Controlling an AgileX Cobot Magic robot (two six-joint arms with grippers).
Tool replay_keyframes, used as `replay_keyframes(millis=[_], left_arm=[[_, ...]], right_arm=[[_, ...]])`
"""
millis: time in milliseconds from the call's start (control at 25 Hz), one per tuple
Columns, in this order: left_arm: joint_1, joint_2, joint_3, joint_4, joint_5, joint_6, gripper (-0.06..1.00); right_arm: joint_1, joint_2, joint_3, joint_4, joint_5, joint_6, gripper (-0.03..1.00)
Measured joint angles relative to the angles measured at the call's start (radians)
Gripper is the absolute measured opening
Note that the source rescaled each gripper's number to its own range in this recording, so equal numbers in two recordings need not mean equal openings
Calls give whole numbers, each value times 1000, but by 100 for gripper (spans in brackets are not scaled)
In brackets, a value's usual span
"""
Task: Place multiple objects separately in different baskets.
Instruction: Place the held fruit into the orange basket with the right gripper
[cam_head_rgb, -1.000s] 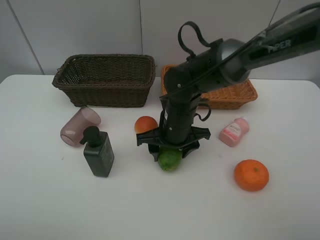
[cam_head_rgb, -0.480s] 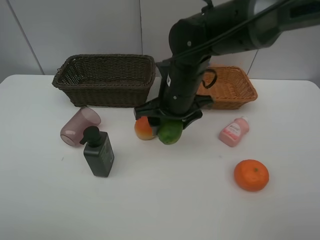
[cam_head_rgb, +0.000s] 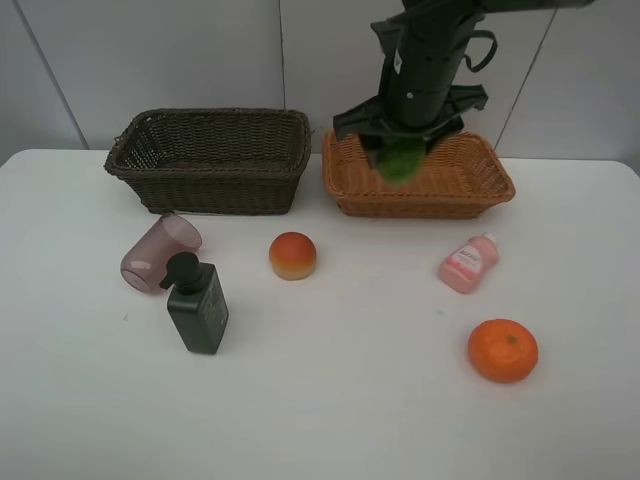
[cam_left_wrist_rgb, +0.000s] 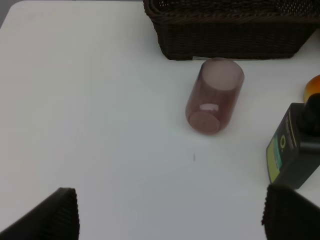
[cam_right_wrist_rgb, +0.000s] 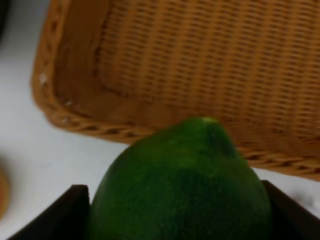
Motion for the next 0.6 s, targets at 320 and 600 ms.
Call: replay_keyframes(millis=[320,600], left_arm=[[0,0,0,0,0,0,91],[0,0,0,0,0,0,91]], right_arm=[[-191,7,-3,-11,-159,-49,34],[-244,51,-5,-15,-341,-49,34]])
